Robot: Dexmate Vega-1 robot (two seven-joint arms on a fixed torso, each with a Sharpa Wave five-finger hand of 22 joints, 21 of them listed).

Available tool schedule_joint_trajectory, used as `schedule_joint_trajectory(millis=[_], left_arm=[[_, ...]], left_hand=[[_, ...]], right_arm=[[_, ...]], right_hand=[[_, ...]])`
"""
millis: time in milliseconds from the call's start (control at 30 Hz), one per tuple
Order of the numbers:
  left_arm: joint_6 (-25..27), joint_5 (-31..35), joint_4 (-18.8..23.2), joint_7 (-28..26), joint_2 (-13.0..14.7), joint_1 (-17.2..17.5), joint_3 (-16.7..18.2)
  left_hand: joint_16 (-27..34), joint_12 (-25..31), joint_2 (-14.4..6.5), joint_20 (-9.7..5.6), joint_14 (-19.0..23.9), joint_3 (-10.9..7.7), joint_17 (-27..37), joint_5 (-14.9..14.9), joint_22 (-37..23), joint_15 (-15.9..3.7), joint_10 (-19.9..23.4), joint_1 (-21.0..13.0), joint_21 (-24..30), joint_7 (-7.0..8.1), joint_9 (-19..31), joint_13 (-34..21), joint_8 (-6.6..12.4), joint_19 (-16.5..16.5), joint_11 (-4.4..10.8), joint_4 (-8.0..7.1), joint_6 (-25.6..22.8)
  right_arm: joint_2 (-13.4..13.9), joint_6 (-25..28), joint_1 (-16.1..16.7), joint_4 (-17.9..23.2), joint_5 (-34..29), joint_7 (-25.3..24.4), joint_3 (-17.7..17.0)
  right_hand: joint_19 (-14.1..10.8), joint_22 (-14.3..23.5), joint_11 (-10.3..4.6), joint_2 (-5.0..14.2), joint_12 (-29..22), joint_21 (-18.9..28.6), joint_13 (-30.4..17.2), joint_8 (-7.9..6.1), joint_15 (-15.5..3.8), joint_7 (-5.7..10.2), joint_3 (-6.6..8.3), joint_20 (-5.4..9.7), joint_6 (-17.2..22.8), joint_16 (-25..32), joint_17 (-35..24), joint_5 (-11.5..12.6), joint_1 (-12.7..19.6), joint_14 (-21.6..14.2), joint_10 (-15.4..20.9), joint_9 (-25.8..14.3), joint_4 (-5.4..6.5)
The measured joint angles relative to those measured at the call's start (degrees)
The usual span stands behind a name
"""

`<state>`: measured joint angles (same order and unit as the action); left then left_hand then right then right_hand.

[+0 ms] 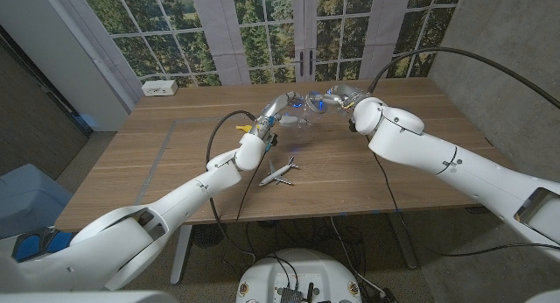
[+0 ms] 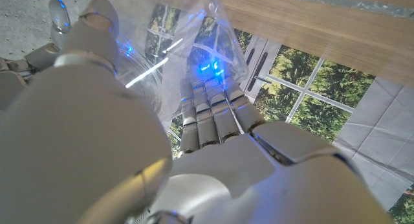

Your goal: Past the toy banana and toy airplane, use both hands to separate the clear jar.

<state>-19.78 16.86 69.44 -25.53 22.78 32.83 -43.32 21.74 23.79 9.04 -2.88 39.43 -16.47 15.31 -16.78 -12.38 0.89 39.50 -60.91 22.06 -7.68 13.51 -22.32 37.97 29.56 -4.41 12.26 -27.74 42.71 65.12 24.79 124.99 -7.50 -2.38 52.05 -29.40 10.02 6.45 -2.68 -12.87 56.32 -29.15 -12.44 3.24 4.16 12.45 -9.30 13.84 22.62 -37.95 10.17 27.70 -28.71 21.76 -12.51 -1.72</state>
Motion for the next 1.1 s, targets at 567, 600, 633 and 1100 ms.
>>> schedule_joint_trajectory(millis=[567,600,633,1100], left_arm=[[-0.01,0.29,1.07,0.50,0.57,0.24,0.16],[0.00,0.31,1.09,0.55,0.60,0.24,0.16],[0.01,0.34,1.22,0.60,0.63,0.24,0.16],[1.29,0.65,2.56,1.84,1.21,0.31,0.08]], left_hand=[[-0.07,0.00,0.00,0.10,-0.09,0.01,-0.04,0.00,-0.02,-0.10,0.00,0.00,0.24,0.00,-0.46,0.00,0.00,-0.49,-0.01,-0.01,0.00],[-0.25,0.00,0.00,0.10,-0.25,0.01,-0.04,0.00,-0.02,-0.26,0.00,0.00,0.24,-0.01,-0.48,0.00,0.00,-0.49,-0.01,-0.01,0.00],[-0.40,0.00,0.00,0.10,-0.30,0.01,-0.04,0.00,-0.02,-0.32,0.01,0.00,0.24,0.00,-0.48,0.00,0.00,-0.49,-0.01,-0.01,0.00],[-0.45,-0.01,0.00,0.11,-0.12,0.12,0.01,0.00,-0.02,-0.50,0.19,0.00,0.42,-0.01,-1.02,0.50,0.02,-0.49,-0.20,-0.13,0.00]], right_arm=[[2.17,-0.66,-5.27,-1.12,8.78,5.91,2.09],[2.42,-1.21,-5.29,-1.14,9.19,6.14,1.93],[2.54,-1.64,-5.29,-1.16,9.49,6.34,1.83],[4.14,-4.28,-7.24,-0.50,8.91,9.12,4.03]], right_hand=[[-4.41,-0.01,-1.23,1.80,-0.92,-0.19,0.21,-0.08,-2.62,0.57,1.25,1.95,-0.04,2.39,0.11,0.24,1.75,-5.09,3.43,0.28,-2.89],[-4.59,-0.01,-1.23,1.80,-0.92,-0.19,0.21,-0.09,-2.60,0.57,1.25,1.73,-0.04,2.39,0.12,0.24,1.74,-5.11,3.43,0.28,-2.89],[-4.61,-0.01,-1.22,1.80,-0.92,-0.19,0.21,-0.08,-2.39,0.57,1.20,1.71,-0.04,2.39,0.17,0.24,1.74,-5.29,3.42,0.28,-2.92],[-3.59,-0.01,-0.49,0.70,0.86,-1.75,1.02,0.93,-0.88,-1.53,-0.03,0.35,-3.37,0.47,0.97,0.24,0.64,-1.13,-0.82,0.27,-3.99]])
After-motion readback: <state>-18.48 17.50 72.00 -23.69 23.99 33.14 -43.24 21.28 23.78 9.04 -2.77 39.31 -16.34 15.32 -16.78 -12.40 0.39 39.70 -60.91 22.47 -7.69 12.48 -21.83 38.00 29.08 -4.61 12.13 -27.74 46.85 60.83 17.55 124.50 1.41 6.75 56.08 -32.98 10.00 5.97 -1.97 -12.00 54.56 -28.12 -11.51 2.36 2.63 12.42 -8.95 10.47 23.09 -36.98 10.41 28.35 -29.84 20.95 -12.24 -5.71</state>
